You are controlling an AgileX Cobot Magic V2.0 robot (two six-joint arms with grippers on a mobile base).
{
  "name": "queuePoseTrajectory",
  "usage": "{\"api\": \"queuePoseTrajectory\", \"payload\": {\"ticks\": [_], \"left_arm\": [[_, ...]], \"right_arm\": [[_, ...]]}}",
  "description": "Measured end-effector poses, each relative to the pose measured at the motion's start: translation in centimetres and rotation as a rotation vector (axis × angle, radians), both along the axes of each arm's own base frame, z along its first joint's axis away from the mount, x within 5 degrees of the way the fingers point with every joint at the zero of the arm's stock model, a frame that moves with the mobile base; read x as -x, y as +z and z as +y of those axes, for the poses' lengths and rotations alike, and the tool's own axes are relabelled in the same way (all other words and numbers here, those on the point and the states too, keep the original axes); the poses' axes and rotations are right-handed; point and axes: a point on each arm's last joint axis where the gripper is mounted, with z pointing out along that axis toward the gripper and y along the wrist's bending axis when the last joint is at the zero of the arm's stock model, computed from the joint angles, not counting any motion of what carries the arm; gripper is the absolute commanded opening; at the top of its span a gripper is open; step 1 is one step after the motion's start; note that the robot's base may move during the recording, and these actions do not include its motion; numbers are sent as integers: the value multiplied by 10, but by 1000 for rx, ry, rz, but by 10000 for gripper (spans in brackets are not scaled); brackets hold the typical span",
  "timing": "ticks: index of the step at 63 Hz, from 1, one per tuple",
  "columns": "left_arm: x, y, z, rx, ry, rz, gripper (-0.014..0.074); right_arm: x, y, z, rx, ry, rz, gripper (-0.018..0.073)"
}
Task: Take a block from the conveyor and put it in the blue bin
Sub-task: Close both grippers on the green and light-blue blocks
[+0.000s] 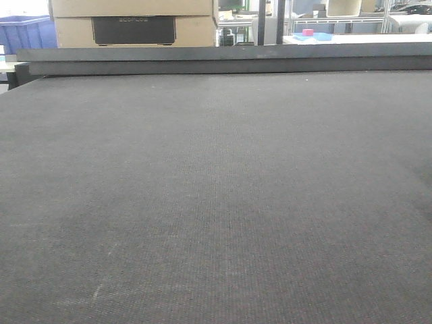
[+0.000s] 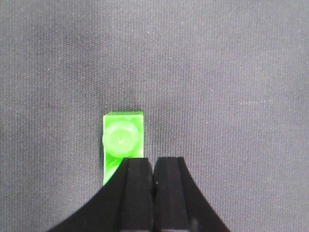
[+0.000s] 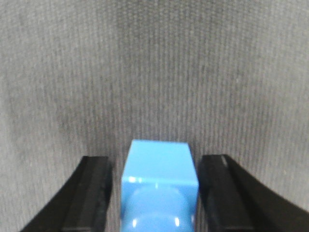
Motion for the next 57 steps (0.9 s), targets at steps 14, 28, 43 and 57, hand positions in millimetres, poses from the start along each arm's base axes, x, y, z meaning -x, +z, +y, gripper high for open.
{"api": "queuePoseTrajectory", "payload": {"ticks": [14,28,43,57], "left_arm": [[0,0,0,0,0,-2,-111],[0,0,0,2,0,-4,-111],[0,0,-1,13,13,-4,-111],[1,0,1,-2,36,17,-111]], "right_arm": [[2,-6,0,3,-2,-7,278],[1,-6,0,3,-3,-14,270],[2,-6,-1,5,-2,-12,-155],[3,-5,0,1,-6,-3,-167]]}}
